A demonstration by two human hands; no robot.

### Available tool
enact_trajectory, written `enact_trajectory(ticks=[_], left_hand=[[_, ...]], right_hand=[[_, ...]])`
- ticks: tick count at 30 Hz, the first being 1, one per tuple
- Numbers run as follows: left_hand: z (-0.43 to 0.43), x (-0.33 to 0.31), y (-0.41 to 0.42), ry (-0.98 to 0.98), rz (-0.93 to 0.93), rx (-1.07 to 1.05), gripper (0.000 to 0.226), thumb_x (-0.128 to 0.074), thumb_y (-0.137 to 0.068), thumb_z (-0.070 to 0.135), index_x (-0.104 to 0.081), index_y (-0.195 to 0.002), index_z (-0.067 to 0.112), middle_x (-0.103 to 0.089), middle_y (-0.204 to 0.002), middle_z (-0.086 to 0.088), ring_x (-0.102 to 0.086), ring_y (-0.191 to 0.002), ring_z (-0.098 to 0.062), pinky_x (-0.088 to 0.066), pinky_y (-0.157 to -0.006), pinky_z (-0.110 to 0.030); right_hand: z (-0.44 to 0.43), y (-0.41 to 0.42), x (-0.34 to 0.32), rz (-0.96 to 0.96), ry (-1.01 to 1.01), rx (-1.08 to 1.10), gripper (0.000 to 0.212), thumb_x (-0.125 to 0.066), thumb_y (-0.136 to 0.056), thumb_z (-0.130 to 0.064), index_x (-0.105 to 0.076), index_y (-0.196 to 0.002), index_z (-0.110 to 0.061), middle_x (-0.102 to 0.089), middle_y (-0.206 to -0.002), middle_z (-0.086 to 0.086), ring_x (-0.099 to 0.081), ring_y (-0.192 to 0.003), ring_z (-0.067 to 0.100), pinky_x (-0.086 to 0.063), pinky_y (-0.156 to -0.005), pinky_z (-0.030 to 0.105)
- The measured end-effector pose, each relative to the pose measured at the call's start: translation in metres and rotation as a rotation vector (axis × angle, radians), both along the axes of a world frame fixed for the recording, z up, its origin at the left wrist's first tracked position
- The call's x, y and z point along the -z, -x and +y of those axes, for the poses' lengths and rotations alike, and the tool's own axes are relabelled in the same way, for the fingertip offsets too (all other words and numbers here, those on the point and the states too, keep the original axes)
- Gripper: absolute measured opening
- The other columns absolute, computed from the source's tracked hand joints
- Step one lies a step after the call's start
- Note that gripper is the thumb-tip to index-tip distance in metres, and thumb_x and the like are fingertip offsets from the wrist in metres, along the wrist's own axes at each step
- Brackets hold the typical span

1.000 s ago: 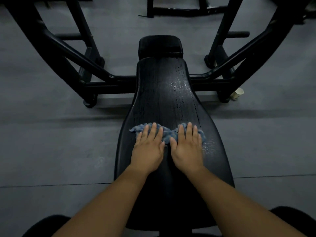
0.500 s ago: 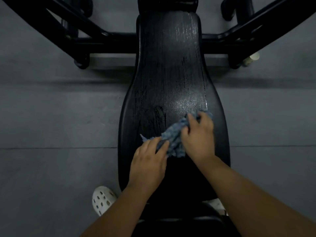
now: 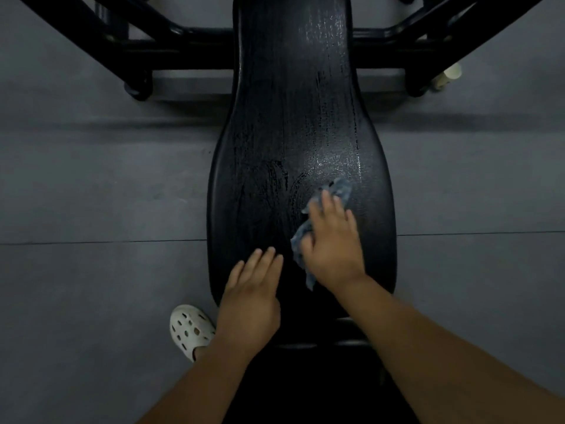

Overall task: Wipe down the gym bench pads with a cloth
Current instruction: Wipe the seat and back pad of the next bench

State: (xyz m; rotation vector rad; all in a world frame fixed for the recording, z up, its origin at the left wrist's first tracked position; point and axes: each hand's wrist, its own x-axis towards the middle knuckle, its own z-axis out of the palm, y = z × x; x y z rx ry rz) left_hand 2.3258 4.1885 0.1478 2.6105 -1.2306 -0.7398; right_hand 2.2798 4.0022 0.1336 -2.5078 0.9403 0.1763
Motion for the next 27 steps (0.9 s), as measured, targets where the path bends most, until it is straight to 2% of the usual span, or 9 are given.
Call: enact_trajectory(ticks=[2,5,7,9,10,14,17,20,27], left_hand=[[-0.001,-0.001,-0.016,-0.017,-0.037,0.001,0.072,-0.056,-0.071,0.017,-0.052,-0.143,0.013,-0.047,-0.152,-0.006,-0.043,-0.140,-0.026,-0.028,-0.117,-0.042],[0.001,-0.001,-0.030,-0.069,-0.054,0.056,0.073,-0.065,-0.075,0.017,-0.048,-0.146,0.013,-0.041,-0.156,-0.008,-0.038,-0.144,-0.027,-0.027,-0.116,-0.044],[0.002,-0.002,-0.031,-0.078,-0.072,0.071,0.075,-0.069,-0.074,0.017,-0.049,-0.146,0.014,-0.040,-0.156,-0.008,-0.038,-0.144,-0.029,-0.026,-0.116,-0.044],[0.004,-0.006,-0.031,-0.065,-0.086,0.075,0.077,-0.072,-0.071,0.016,-0.050,-0.145,0.013,-0.042,-0.155,-0.010,-0.040,-0.142,-0.031,-0.031,-0.114,-0.046],[0.005,-0.008,-0.031,-0.049,-0.089,0.074,0.078,-0.072,-0.070,0.015,-0.049,-0.145,0.013,-0.042,-0.155,-0.011,-0.040,-0.142,-0.032,-0.034,-0.113,-0.048],[0.011,-0.030,-0.035,-0.031,-0.102,0.054,0.079,-0.068,-0.075,0.017,-0.042,-0.150,0.015,-0.034,-0.159,-0.010,-0.033,-0.146,-0.033,-0.034,-0.114,-0.050],[0.007,-0.058,-0.039,-0.002,-0.098,0.039,0.077,-0.065,-0.078,0.021,-0.040,-0.151,0.014,-0.038,-0.156,-0.012,-0.039,-0.141,-0.034,-0.040,-0.109,-0.051],[-0.010,-0.096,-0.039,0.043,-0.112,0.000,0.073,-0.061,-0.081,0.029,-0.040,-0.151,0.016,-0.042,-0.152,-0.010,-0.044,-0.134,-0.031,-0.043,-0.103,-0.049],[-0.036,-0.201,0.000,0.090,-0.259,-0.167,0.075,-0.055,-0.090,0.038,-0.024,-0.157,0.023,-0.024,-0.162,-0.003,-0.027,-0.144,-0.025,-0.032,-0.112,-0.044]], right_hand=[[0.028,0.031,0.006,0.073,0.060,-0.238,0.071,-0.046,-0.092,-0.046,-0.027,-0.155,-0.021,-0.011,-0.166,0.009,-0.009,-0.153,0.027,-0.014,-0.122,0.048],[0.028,0.086,0.010,0.076,0.115,-0.437,0.072,-0.068,-0.084,-0.033,-0.040,-0.150,-0.026,-0.028,-0.162,0.004,-0.028,-0.148,0.024,-0.021,-0.117,0.048],[0.009,0.085,0.012,0.047,0.143,-0.263,0.064,-0.071,-0.079,-0.016,-0.053,-0.141,-0.023,-0.045,-0.152,0.006,-0.043,-0.138,0.027,-0.031,-0.112,0.051],[0.002,0.060,0.004,0.015,0.119,0.016,0.055,-0.068,-0.081,-0.008,-0.059,-0.134,-0.015,-0.052,-0.142,0.012,-0.049,-0.128,0.034,-0.042,-0.105,0.053],[0.005,0.047,-0.001,0.021,0.079,0.047,0.050,-0.067,-0.080,-0.006,-0.062,-0.130,-0.014,-0.054,-0.138,0.013,-0.049,-0.124,0.036,-0.046,-0.100,0.052],[0.023,0.030,-0.025,0.020,-0.132,-0.153,0.043,-0.058,-0.081,-0.001,-0.064,-0.121,-0.016,-0.051,-0.131,0.007,-0.044,-0.124,0.031,-0.048,-0.095,0.042],[0.020,0.043,-0.063,-0.124,-0.057,-0.040,0.047,-0.063,-0.074,0.003,-0.066,-0.119,-0.012,-0.054,-0.124,0.010,-0.051,-0.111,0.031,-0.052,-0.088,0.044],[0.012,0.048,-0.105,-0.179,0.049,-0.069,0.046,-0.067,-0.073,-0.002,-0.065,-0.117,-0.013,-0.053,-0.123,0.010,-0.052,-0.108,0.030,-0.052,-0.086,0.043],[-0.024,0.052,-0.187,-0.323,0.078,-0.161,0.049,-0.070,-0.077,-0.006,-0.060,-0.125,-0.014,-0.050,-0.130,0.011,-0.050,-0.117,0.032,-0.049,-0.096,0.046]])
